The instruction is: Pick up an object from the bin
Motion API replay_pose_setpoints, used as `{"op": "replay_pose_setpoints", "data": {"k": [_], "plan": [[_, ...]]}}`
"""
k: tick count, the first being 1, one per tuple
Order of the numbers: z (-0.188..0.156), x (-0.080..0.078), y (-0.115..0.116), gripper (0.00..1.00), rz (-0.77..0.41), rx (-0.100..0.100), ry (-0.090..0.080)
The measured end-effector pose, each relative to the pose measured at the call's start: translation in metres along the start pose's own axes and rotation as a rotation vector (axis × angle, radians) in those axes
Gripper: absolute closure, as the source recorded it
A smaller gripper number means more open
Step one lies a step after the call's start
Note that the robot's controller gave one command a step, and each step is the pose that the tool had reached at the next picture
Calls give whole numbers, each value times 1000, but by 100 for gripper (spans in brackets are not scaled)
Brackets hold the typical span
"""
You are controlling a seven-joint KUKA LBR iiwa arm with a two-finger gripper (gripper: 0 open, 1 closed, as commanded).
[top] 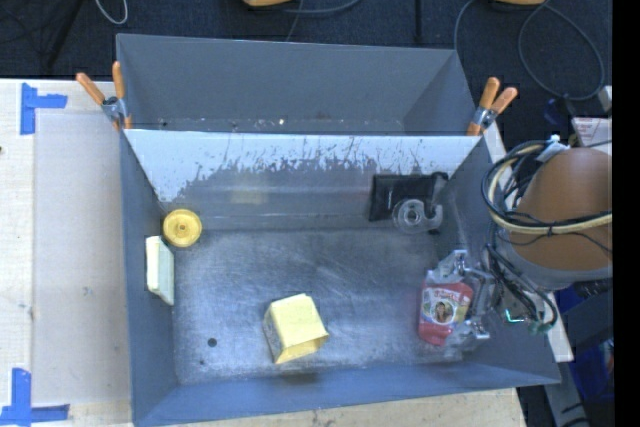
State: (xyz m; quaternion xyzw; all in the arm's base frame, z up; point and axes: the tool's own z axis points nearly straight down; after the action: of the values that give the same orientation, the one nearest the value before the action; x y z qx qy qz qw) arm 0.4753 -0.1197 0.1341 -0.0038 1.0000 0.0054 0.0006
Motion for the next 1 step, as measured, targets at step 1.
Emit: {"op": "replay_pose_setpoints", "data": {"k": [1], "plan": [[-2,0,-1,0,-2,3,0]]}}
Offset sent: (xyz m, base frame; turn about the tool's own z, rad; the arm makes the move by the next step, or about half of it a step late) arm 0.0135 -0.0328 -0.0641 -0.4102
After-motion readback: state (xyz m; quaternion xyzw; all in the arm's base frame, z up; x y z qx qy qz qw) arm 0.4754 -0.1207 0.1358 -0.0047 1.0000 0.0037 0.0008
